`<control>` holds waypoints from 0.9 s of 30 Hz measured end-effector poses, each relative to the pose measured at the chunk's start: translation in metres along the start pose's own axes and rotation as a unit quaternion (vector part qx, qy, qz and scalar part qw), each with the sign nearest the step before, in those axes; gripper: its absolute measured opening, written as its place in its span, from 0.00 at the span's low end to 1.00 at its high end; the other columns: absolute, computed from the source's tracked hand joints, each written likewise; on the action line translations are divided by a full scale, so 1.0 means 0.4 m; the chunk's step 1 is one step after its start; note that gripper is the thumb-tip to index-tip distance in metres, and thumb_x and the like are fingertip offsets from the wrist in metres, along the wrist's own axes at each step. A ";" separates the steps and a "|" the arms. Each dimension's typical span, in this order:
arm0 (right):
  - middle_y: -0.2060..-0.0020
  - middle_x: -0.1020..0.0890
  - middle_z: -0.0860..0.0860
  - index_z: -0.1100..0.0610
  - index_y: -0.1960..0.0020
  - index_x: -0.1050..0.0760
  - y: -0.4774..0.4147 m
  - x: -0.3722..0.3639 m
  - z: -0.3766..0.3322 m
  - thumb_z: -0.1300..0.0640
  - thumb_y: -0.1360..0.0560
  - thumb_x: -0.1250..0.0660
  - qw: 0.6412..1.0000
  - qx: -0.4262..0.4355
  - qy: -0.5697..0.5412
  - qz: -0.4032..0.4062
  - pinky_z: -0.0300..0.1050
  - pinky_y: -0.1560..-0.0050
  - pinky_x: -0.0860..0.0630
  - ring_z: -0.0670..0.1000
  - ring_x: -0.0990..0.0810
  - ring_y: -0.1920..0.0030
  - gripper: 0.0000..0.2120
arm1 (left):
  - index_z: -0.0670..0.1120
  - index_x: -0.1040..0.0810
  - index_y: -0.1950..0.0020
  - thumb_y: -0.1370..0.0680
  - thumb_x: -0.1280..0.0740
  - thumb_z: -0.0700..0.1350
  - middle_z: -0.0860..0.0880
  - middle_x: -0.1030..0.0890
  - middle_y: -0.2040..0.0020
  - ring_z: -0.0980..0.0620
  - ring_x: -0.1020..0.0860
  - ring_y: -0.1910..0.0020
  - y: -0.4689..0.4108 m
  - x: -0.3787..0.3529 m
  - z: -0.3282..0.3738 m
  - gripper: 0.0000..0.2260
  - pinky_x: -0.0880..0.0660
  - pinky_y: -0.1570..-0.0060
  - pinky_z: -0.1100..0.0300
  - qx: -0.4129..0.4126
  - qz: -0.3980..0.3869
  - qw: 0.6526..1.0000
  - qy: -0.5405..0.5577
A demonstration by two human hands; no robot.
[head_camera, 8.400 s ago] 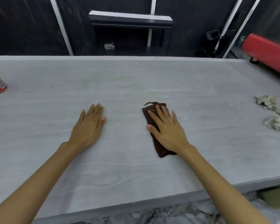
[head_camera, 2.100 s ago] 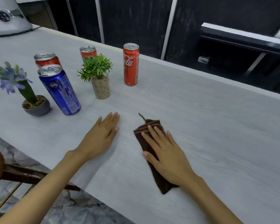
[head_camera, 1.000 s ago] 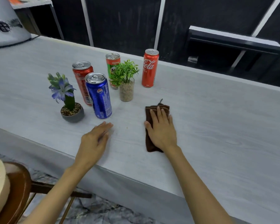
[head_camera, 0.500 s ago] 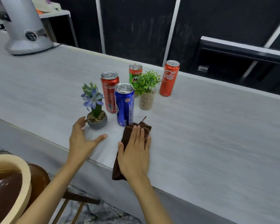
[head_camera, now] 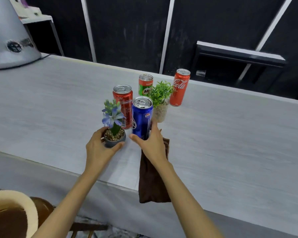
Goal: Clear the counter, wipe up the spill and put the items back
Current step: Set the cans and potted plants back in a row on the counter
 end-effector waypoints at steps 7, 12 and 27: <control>0.38 0.23 0.51 0.52 0.36 0.35 -0.019 0.034 -0.019 0.47 0.35 0.26 0.997 0.024 0.020 0.072 0.43 0.50 0.27 0.53 0.24 0.40 0.33 | 0.43 0.28 0.38 0.37 0.22 0.47 0.43 0.21 0.42 0.53 0.24 0.49 -0.001 -0.024 0.033 0.30 0.29 0.52 0.63 -0.025 -0.043 0.999 0.013; 0.42 0.21 0.50 0.53 0.39 0.35 -0.022 0.160 -0.042 0.47 0.35 0.27 0.989 0.045 0.038 0.135 0.42 0.55 0.27 0.52 0.22 0.46 0.30 | 0.44 0.26 0.40 0.38 0.22 0.46 0.44 0.20 0.44 0.54 0.24 0.52 0.001 -0.085 0.125 0.29 0.29 0.53 0.63 -0.063 -0.074 0.995 0.028; 0.38 0.24 0.52 0.55 0.36 0.36 -0.084 0.818 0.245 0.50 0.32 0.27 0.961 -0.009 0.093 0.261 0.40 0.53 0.27 0.51 0.25 0.41 0.30 | 0.45 0.25 0.43 0.39 0.22 0.45 0.52 0.23 0.51 0.53 0.23 0.52 0.036 -0.633 0.508 0.27 0.30 0.53 0.63 -0.132 -0.206 0.965 0.099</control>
Point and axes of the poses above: each hand's wrist, its own y-axis away from the middle knuckle, its own x-axis out of the back of the hand, z = x × y, the point moved 4 cm from there along -y, towards the middle knuckle
